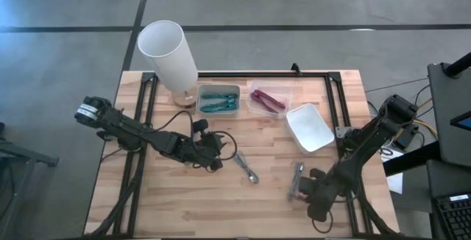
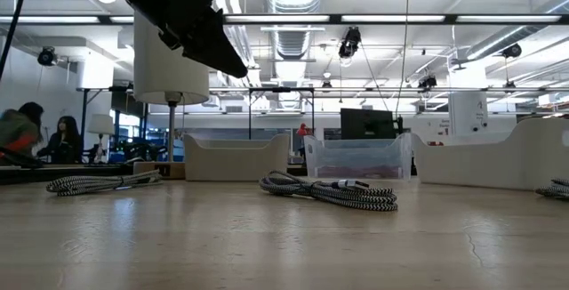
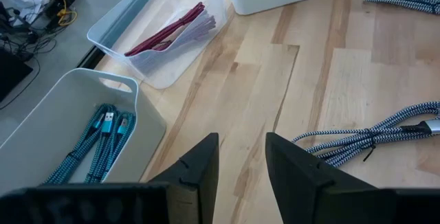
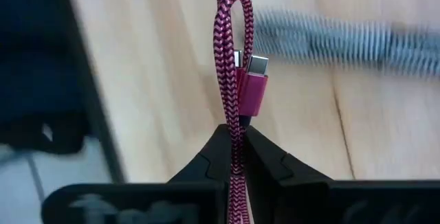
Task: Pick & Place USB Port
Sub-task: Put the black and pink USB cable into the transparent bin
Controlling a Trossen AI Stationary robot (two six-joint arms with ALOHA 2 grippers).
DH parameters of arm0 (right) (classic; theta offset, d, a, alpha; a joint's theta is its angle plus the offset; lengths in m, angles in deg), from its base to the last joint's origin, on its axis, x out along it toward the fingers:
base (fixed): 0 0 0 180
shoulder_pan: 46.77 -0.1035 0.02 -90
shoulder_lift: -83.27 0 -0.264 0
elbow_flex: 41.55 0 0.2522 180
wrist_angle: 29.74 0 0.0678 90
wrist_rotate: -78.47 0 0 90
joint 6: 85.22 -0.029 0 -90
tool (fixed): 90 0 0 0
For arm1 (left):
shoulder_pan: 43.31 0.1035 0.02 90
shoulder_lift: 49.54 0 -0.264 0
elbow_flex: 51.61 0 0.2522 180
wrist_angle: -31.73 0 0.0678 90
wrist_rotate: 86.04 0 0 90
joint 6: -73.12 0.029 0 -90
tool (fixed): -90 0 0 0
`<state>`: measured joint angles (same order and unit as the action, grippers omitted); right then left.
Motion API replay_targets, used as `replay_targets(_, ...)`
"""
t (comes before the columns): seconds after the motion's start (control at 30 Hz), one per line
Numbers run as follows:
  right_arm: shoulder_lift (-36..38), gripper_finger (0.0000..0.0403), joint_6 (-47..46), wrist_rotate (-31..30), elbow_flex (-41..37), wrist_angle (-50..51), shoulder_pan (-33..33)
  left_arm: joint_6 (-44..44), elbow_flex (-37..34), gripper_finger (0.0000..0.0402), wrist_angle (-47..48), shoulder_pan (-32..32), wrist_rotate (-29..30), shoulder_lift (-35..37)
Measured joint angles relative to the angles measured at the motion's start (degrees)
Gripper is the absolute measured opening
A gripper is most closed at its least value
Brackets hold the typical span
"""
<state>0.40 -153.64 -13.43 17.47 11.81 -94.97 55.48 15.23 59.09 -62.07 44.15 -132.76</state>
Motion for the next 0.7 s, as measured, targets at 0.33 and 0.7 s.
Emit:
replay_targets(0.33,1.05,0.0018,16.10,-28.56,5.76,0.39,7.48,1.35,0.00,0.0124,-0.36,0.00,0.00,0.00)
replay_targets(0.7,1.05,0.0020,42.10,-50.62,9.62,0.29,28.95,1.40,0.00,0.0124,-0.36,0.00,0.00,0.00)
